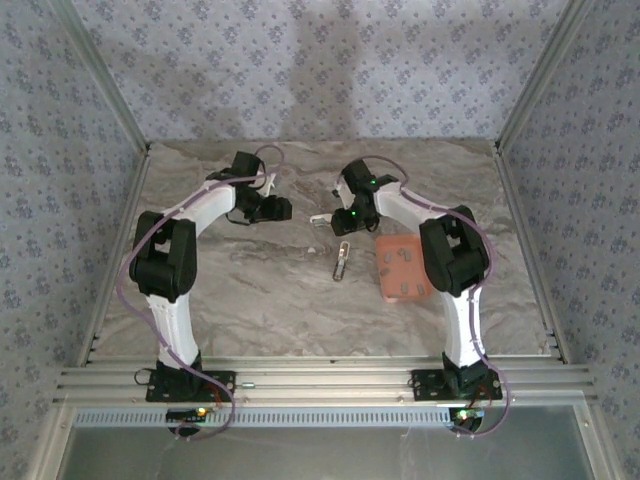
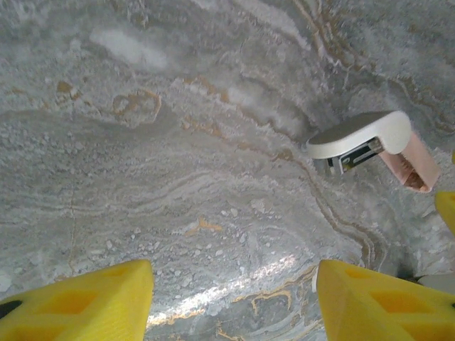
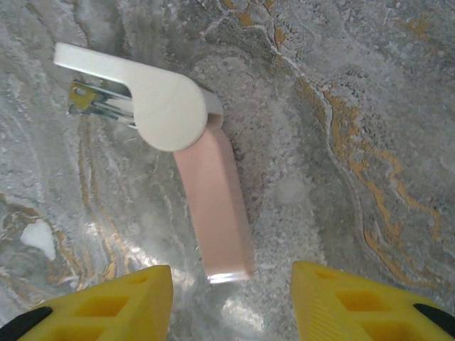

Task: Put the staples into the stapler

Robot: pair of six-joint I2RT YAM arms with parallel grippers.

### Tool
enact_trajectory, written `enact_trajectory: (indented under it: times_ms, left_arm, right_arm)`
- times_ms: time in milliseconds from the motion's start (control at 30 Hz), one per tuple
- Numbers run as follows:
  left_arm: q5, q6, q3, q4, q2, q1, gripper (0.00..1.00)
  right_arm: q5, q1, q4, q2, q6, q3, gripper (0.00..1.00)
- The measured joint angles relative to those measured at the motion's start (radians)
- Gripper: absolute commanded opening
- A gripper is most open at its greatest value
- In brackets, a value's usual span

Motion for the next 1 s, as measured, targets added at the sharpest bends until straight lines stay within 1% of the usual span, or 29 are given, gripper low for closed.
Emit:
enact_trajectory:
  times_ms: [367,700,1000]
  left_arm:
    - [0.024,-0.028,-0.055,0.034,0.0,0.0,0.63]
    - [0.027,-0.042,-0.067,0.052,-0.001,0.0,0.62]
    - [0.027,-0.042,-0.069,0.053,-0.002,0.0,0.62]
  right_arm:
    - [0.016,0.0,-0.003,0.083,-0.051,0.055,0.43]
    - [0.026,0.001,0.004,0.111,-0.071,0.093,0.37]
    - [0.049,0.005,-0.007,0.12,-0.092,0.109,0.29]
